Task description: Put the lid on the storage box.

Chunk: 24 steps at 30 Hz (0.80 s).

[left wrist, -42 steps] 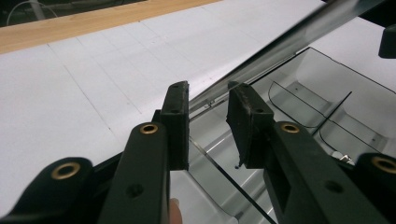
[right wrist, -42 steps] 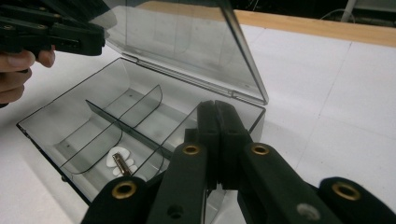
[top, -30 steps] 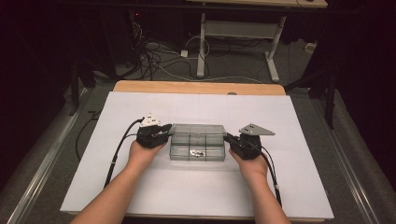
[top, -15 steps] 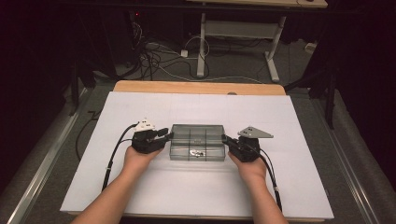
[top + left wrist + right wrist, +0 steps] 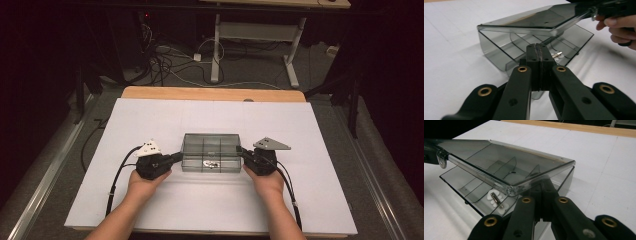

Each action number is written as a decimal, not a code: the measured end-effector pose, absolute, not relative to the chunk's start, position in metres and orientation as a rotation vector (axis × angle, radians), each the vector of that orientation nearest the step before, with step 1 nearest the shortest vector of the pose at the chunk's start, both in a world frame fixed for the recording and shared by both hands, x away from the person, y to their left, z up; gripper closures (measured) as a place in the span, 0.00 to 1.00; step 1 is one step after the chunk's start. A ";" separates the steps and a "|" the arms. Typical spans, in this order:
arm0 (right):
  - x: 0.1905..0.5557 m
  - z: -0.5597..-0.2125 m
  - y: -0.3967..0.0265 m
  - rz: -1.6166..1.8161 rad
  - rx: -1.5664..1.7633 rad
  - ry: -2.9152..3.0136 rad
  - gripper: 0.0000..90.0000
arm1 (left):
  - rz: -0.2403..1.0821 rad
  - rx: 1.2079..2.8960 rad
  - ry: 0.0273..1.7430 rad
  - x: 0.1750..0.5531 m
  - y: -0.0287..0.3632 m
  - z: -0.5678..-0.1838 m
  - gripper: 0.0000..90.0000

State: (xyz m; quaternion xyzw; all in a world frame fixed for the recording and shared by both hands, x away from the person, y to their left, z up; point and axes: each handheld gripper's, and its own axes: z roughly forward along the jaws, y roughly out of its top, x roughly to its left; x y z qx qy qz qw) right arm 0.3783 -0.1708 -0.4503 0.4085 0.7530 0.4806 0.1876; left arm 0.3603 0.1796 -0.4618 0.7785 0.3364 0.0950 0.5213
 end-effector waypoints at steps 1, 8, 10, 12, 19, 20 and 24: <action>0.378 -0.450 -0.171 1.352 1.147 2.119 1.00 | 0.228 1.864 0.803 0.360 0.179 -0.462 0.97; 0.377 -0.453 -0.173 1.343 1.146 2.121 1.00 | 0.225 1.860 0.787 0.358 0.174 -0.462 0.97; 0.376 -0.454 -0.174 1.339 1.143 2.119 1.00 | 0.222 1.854 0.784 0.357 0.174 -0.462 0.96; 0.375 -0.456 -0.177 1.331 1.147 2.116 1.00 | 0.224 1.856 0.783 0.356 0.174 -0.461 0.96; 0.367 -0.463 -0.200 1.294 1.195 2.086 0.96 | 0.233 1.873 0.773 0.356 0.174 -0.462 0.97; 0.366 -0.465 -0.202 1.278 1.199 2.093 0.94 | 0.234 1.875 0.769 0.356 0.174 -0.463 0.97; 0.362 -0.470 -0.206 1.219 1.220 2.136 0.82 | 0.229 1.884 0.763 0.357 0.174 -0.463 0.96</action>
